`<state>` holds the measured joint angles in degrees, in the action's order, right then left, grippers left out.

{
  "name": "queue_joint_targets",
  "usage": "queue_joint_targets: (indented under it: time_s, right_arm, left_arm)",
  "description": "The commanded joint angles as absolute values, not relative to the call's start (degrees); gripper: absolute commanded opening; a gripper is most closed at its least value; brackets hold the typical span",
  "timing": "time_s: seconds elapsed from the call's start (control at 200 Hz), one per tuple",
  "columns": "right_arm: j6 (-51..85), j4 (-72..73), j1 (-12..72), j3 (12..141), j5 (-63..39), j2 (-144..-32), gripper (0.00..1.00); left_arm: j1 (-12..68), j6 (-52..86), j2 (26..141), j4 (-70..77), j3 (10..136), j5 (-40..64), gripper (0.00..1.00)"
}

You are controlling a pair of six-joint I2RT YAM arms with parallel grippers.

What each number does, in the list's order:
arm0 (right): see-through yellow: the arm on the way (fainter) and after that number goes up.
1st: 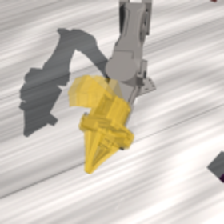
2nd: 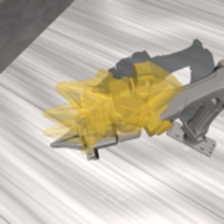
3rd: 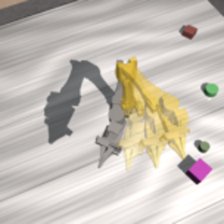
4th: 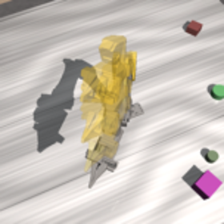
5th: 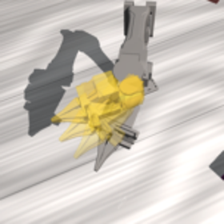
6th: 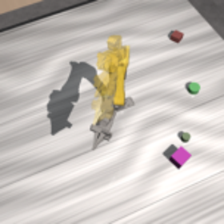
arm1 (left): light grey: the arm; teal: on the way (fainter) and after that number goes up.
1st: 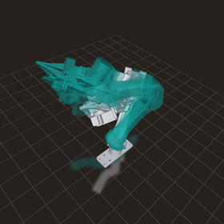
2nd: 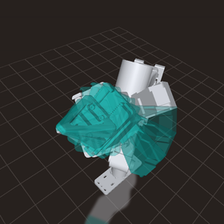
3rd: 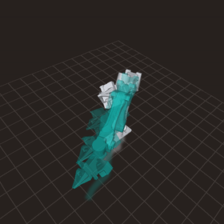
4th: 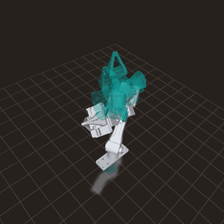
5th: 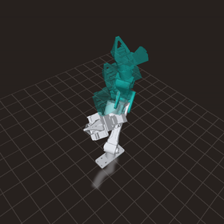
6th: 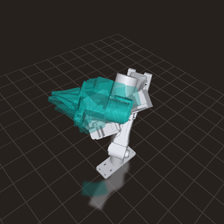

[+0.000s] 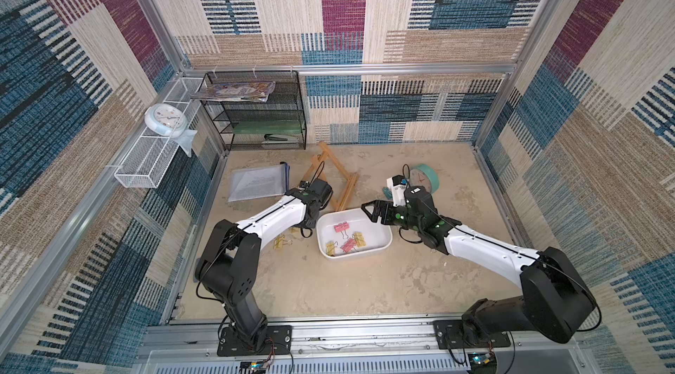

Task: Take out the binder clips from the storage box
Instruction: Place the binder clip at the center of the board.

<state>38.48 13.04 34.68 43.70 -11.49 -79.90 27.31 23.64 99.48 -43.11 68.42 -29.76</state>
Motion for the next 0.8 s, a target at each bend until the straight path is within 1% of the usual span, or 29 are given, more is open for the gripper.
queue_joint_targets:
  time_s: [0.0,0.426,0.596,0.656,0.676,0.706,0.736,0.796]
  right_arm:
    - [38.4,13.1,34.8,43.4,-11.6,-79.5,0.93]
    - [38.8,12.0,34.7,43.9,-11.7,-80.1,0.93]
    - [39.3,12.3,34.7,43.8,-12.0,-80.7,0.93]
    - [39.5,12.3,34.8,43.9,-12.2,-80.9,0.93]
    - [39.5,12.3,34.7,43.9,-12.2,-81.0,0.93]
    - [39.5,12.3,34.7,43.9,-12.3,-81.0,0.93]
    - [39.5,12.3,34.8,43.9,-12.4,-81.0,0.94]
    - [39.4,12.1,34.7,43.8,-12.4,-81.2,0.93]
  left_arm:
    - [27.2,23.8,101.4,-44.4,69.1,-31.5,0.0]
    - [26.9,24.3,107.2,-44.3,70.8,-33.9,0.0]
    - [26.9,24.2,108.1,-44.3,70.2,-32.1,0.0]
    - [26.9,24.4,107.8,-44.3,69.8,-31.0,0.03]
    - [26.9,24.6,107.7,-44.3,69.6,-30.9,0.06]
    - [26.8,24.7,107.5,-44.2,69.4,-30.7,0.12]
    - [26.8,24.7,107.3,-44.2,69.2,-30.4,0.14]
    - [26.8,24.8,106.8,-44.3,69.1,-30.0,0.23]
